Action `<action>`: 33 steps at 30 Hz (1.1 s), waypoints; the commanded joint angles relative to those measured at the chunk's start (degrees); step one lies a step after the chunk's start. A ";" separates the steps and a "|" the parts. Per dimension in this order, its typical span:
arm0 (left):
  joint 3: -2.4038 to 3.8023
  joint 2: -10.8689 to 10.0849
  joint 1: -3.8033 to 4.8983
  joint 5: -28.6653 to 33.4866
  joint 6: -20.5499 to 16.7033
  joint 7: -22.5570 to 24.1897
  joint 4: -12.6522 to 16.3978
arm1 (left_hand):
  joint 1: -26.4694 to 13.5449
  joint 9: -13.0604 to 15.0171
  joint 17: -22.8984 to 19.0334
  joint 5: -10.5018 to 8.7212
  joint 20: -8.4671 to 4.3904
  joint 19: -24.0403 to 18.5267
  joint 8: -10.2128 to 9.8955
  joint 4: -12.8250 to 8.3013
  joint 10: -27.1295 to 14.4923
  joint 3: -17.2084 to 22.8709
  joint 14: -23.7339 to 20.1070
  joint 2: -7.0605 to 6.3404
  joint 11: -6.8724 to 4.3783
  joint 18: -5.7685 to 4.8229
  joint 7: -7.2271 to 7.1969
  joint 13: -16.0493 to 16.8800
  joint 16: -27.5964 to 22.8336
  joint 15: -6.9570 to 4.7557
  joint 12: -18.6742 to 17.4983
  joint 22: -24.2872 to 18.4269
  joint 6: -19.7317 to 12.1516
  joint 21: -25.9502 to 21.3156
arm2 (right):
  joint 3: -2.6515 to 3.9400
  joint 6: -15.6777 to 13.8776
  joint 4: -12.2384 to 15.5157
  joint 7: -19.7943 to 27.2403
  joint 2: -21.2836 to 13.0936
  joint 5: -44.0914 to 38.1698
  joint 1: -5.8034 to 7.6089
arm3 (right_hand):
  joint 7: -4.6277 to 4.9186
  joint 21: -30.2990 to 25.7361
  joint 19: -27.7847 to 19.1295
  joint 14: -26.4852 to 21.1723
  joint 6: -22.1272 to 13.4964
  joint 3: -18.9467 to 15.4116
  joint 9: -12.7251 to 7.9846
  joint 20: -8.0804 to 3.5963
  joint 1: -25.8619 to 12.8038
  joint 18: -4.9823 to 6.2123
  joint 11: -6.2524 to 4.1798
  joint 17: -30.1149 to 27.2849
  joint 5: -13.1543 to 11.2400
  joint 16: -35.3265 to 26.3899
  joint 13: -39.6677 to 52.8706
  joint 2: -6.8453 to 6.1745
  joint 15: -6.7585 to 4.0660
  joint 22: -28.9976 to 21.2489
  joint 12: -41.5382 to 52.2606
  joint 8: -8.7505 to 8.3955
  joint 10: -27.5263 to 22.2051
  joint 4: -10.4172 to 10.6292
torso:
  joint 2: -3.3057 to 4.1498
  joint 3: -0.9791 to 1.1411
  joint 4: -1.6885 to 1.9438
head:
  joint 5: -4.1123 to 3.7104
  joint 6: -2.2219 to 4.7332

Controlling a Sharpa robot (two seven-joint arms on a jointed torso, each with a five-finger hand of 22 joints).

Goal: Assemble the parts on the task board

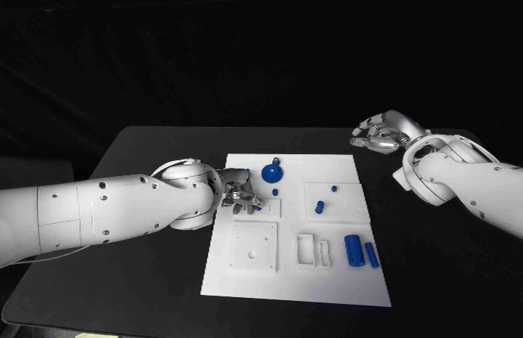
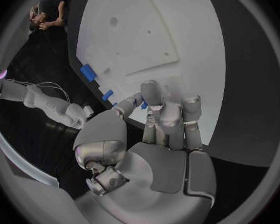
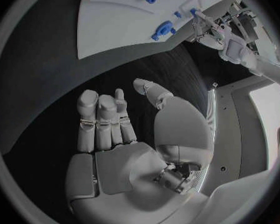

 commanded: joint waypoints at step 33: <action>-0.21 0.69 -0.25 0.92 2.53 -0.83 -0.37 | -2.64 -1.23 -0.65 -16.51 -6.67 -0.12 1.25 4.01 -0.81 2.14 -0.31 -6.71 -0.49 0.63 -0.89 -0.18 0.57 -1.86 0.78 0.45 1.02 -0.20 | 0.01 0.64 0.12 0.54 -0.01 -0.15 -0.02 | 0.51 -0.23 0.03 -0.20 0.12 -0.14 -0.07 -0.37 -0.12 4.84 0.26 -0.11 0.32 0.13 -0.08 0.46 0.30 0.85 0.36 -0.01 0.01 -0.01 | 0.01 -0.07 -0.03 | -0.16 0.10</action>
